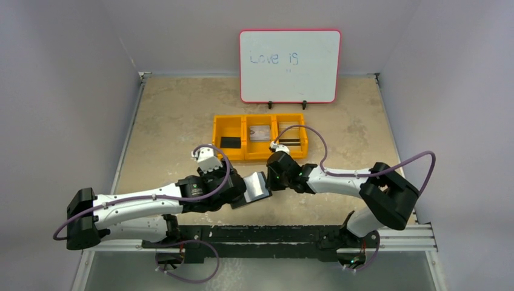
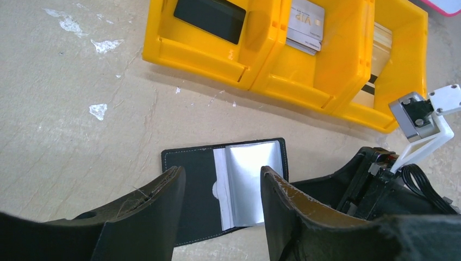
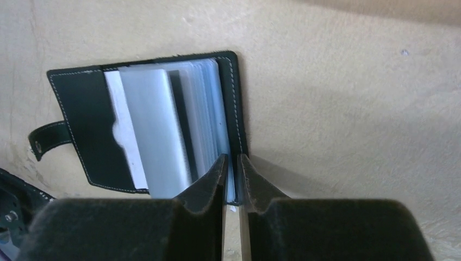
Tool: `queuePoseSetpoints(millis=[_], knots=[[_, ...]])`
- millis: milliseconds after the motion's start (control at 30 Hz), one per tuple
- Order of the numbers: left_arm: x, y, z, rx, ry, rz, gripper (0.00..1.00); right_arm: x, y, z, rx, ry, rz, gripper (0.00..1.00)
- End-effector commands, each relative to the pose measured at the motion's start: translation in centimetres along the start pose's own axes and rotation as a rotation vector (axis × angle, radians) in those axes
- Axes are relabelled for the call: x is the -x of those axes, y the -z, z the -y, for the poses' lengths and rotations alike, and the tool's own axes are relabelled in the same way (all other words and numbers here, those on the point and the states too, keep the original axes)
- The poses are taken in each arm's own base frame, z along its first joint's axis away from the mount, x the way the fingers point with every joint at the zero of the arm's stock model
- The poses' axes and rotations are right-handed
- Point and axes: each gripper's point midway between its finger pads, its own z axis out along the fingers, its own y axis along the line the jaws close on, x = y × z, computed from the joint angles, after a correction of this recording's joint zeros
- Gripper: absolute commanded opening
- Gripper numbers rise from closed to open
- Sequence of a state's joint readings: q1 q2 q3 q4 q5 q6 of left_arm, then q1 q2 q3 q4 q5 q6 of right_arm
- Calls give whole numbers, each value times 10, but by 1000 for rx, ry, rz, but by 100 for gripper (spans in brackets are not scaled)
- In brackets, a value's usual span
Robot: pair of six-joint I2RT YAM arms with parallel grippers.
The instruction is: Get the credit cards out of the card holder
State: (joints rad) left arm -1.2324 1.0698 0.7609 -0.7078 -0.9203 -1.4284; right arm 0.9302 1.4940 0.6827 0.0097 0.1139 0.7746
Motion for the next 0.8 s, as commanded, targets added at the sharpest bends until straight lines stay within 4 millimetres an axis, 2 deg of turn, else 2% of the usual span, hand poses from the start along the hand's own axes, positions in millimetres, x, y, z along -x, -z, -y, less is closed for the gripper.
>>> queuePoseSetpoints(millis=[0, 300, 467, 633, 767], knots=[[6, 0, 5, -3, 1, 18, 53, 28, 3, -20, 43, 43, 74, 13], [5, 0, 2, -4, 6, 16, 53, 39, 13, -21, 28, 56, 98, 16], [5, 1, 2, -6, 9, 15, 53, 31, 4, -20, 16, 68, 58, 17], [5, 1, 0, -8, 11, 17, 53, 26, -3, -28, 49, 90, 23, 17], [6, 1, 0, -10, 10, 17, 53, 28, -1, -35, 77, 102, 30, 17]])
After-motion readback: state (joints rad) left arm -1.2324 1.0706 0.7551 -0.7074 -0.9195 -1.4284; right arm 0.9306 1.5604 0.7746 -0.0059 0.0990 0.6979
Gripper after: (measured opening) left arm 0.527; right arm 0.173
